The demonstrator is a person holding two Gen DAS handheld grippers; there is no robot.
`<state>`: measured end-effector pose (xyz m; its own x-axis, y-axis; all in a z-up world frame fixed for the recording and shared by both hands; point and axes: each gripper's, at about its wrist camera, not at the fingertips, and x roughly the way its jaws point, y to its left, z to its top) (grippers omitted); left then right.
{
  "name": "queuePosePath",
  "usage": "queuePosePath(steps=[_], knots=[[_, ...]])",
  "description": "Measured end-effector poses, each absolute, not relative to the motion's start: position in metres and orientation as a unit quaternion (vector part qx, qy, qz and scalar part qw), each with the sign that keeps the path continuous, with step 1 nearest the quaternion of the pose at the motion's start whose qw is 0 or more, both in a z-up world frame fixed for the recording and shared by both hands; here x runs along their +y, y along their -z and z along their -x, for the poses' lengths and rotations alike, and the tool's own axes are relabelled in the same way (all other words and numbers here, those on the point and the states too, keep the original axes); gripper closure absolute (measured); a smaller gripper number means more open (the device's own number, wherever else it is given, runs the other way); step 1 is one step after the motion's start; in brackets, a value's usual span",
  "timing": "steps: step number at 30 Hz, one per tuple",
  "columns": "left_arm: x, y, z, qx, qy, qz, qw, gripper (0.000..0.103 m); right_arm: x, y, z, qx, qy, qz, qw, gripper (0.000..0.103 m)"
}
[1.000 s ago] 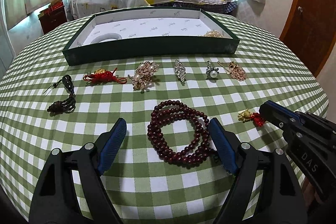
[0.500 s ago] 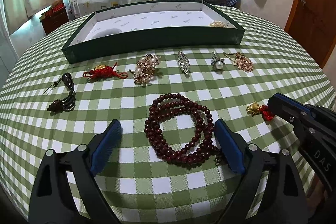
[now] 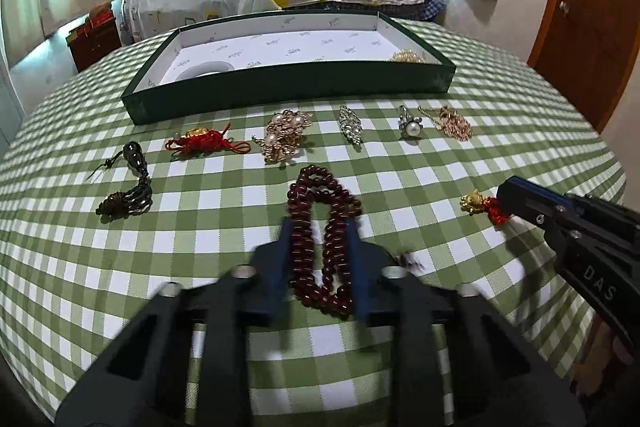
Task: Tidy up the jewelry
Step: 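Grasp the red knot charm with the right tool while the left tool grasps the dark red bead bracelet, then carry the bead bracelet and red charm into the green box with both tools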
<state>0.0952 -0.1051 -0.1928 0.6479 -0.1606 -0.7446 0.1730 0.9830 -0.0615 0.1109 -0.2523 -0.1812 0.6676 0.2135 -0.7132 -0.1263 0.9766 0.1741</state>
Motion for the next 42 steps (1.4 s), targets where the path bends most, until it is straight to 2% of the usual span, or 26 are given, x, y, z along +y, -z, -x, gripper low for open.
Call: queuePosePath(steps=[7,31,42], knots=[[-0.099,0.188,-0.092,0.403,0.100,-0.005,0.910,0.092,-0.251,0.174,-0.107,0.381,-0.101,-0.063,0.917,0.100],[-0.075,0.157,-0.091,0.353,0.086,0.010,0.932,0.092,-0.235,0.137,-0.109,0.349,-0.113,-0.045,0.929,0.100],[-0.070,0.131,-0.116,0.327,0.085,0.013,0.941,0.092,-0.227,0.109,-0.140,0.322,-0.127,-0.050,0.937,0.100]])
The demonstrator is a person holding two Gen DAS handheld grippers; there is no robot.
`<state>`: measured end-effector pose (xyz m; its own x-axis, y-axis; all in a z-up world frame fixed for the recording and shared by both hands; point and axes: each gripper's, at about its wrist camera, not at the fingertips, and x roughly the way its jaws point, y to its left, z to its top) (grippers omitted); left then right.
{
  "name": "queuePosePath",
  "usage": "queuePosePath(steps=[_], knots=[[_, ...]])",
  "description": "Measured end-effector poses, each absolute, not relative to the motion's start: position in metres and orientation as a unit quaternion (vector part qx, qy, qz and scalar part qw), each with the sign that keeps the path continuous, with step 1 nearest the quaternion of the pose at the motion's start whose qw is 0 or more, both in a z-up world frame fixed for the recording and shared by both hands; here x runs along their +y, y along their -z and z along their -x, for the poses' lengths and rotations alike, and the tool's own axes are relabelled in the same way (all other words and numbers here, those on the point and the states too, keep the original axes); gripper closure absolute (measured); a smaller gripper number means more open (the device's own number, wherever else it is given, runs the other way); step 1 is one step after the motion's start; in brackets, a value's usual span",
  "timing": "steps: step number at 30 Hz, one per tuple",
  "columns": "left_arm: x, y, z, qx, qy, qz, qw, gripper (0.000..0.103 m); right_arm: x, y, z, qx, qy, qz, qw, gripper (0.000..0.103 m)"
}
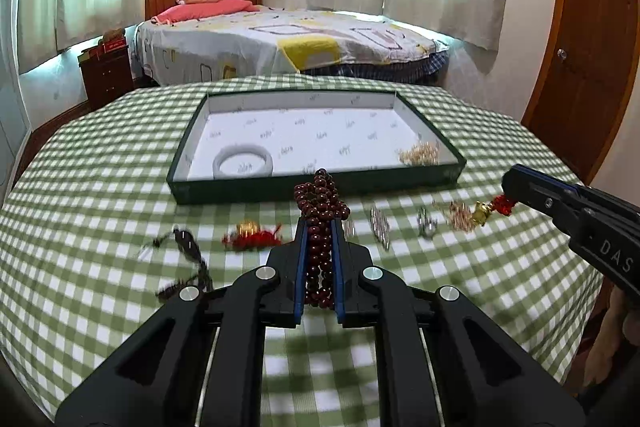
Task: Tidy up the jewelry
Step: 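Carry the bead bracelet and red charm into the green box with both tools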
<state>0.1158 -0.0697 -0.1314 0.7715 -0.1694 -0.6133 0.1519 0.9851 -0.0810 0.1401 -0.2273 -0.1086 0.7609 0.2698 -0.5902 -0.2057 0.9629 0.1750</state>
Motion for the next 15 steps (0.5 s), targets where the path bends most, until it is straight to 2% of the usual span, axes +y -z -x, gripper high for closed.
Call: queuePosePath(steps=[9,15], knots=[[-0.072,0.104,-0.180,0.298,0.085,0.026,0.950,0.092,-0.211,0.087,-0.199,0.290,-0.141,-0.039,0.946,0.100],[-0.075,0.110,-0.230,0.307,0.074,0.036,0.948,0.092,-0.207,0.092,-0.243,0.289,-0.140,-0.047,0.946,0.100]])
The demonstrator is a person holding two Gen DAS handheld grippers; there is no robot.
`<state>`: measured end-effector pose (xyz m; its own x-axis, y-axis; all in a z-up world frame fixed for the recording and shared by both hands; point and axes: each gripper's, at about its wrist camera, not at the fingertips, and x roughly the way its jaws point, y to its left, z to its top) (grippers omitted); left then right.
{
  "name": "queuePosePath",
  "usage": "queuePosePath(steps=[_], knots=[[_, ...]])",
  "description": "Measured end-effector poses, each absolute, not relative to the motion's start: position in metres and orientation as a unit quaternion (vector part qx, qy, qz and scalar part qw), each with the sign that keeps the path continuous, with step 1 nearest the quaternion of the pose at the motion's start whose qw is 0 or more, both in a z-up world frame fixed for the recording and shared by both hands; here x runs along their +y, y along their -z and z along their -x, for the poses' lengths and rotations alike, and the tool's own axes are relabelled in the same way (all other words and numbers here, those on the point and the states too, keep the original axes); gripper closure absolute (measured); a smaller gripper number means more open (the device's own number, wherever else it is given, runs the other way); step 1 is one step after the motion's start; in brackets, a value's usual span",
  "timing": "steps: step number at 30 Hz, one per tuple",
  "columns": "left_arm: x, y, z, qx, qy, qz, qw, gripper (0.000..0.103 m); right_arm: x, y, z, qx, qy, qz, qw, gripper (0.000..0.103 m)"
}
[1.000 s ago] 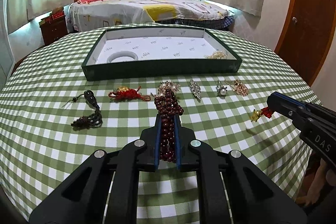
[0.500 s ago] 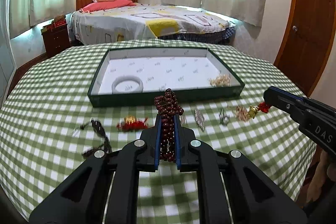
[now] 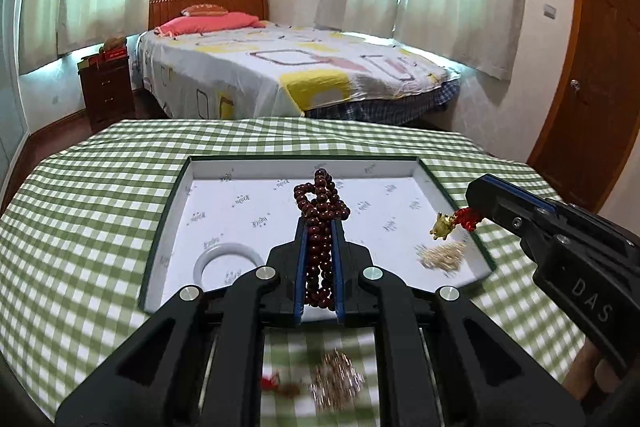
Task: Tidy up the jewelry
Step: 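Carry the bead bracelet and red charm into the green box with both tools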
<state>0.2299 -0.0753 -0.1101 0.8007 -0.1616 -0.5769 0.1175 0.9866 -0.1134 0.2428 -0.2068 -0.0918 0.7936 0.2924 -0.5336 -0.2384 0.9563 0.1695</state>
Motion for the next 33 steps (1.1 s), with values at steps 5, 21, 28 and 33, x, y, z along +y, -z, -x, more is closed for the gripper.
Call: queuePosePath(steps=[5,21,28,33], knots=[[-0.081,0.144,-0.260,0.347,0.068,0.037,0.935,0.092,-0.206,0.126,-0.273,0.333,-0.140,-0.062,0.931,0.100],[-0.080,0.191,-0.293,0.426,0.072,0.050,0.900,0.085,-0.208,0.180,-0.302,0.415,-0.136,-0.071,0.897,0.099],[-0.086,0.188,-0.292,0.425,0.076,0.042,0.901,0.063,-0.210,0.182,-0.300,0.414,-0.136,-0.073,0.897,0.085],[-0.084,0.187,-0.293,0.427,0.073,0.051,0.900,0.051,-0.214,0.180,-0.298,0.412,-0.134,-0.077,0.898,0.083]])
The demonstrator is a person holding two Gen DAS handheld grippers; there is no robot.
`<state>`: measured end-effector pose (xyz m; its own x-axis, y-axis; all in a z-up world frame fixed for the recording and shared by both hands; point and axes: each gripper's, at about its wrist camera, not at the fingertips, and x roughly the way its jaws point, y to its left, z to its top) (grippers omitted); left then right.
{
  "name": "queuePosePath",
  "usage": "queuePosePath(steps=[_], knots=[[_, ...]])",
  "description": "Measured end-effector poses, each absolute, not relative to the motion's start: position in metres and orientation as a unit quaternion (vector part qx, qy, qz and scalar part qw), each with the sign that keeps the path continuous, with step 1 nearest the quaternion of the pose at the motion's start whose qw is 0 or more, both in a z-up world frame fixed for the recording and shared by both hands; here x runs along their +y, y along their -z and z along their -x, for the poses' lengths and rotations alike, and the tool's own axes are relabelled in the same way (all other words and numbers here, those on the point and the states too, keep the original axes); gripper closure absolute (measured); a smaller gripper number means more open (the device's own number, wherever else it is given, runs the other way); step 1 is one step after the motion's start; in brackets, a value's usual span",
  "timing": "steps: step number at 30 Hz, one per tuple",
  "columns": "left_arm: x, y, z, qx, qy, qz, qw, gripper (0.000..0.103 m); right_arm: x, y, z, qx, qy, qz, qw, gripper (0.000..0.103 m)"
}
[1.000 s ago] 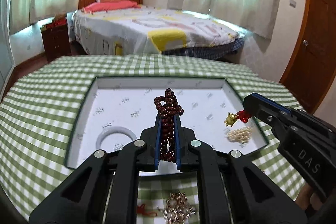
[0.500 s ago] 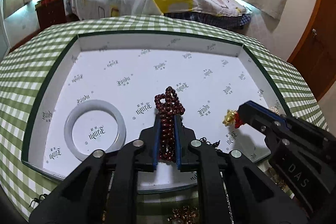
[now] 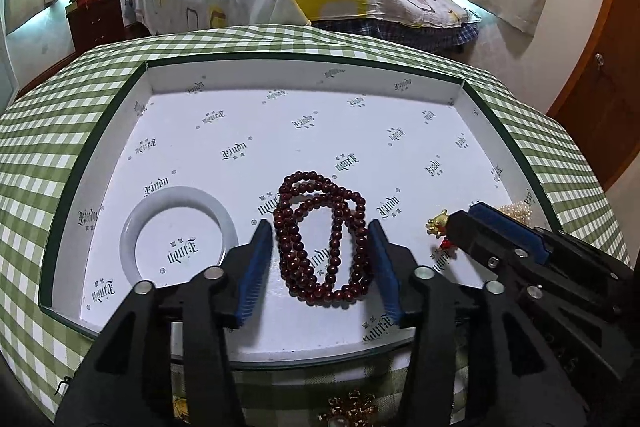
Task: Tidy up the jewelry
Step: 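Carry the bead bracelet and red charm into the green box with both tools, then open both tools to drop the bracelet and charm in the box, then lower the left tool to the black cord pendant while the right tool approaches the pearl ring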
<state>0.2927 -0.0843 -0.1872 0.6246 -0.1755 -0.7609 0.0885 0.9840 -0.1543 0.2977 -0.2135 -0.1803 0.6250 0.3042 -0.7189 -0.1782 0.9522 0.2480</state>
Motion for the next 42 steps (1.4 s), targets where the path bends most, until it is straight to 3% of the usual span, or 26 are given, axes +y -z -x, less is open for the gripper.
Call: queuePosePath(steps=[5,19,42], knots=[[-0.079,0.181,-0.289,0.420,0.075,0.064,0.902,0.042,-0.218,0.168,-0.291,0.395,-0.134,-0.080,0.905,0.076],[-0.058,0.135,-0.237,0.354,0.062,0.055,0.931,0.028,-0.223,0.128,-0.245,0.349,-0.121,-0.062,0.927,0.065],[0.001,0.168,-0.126,0.377,-0.010,0.047,0.925,0.028,-0.228,0.171,-0.158,0.384,-0.098,-0.043,0.917,0.065]])
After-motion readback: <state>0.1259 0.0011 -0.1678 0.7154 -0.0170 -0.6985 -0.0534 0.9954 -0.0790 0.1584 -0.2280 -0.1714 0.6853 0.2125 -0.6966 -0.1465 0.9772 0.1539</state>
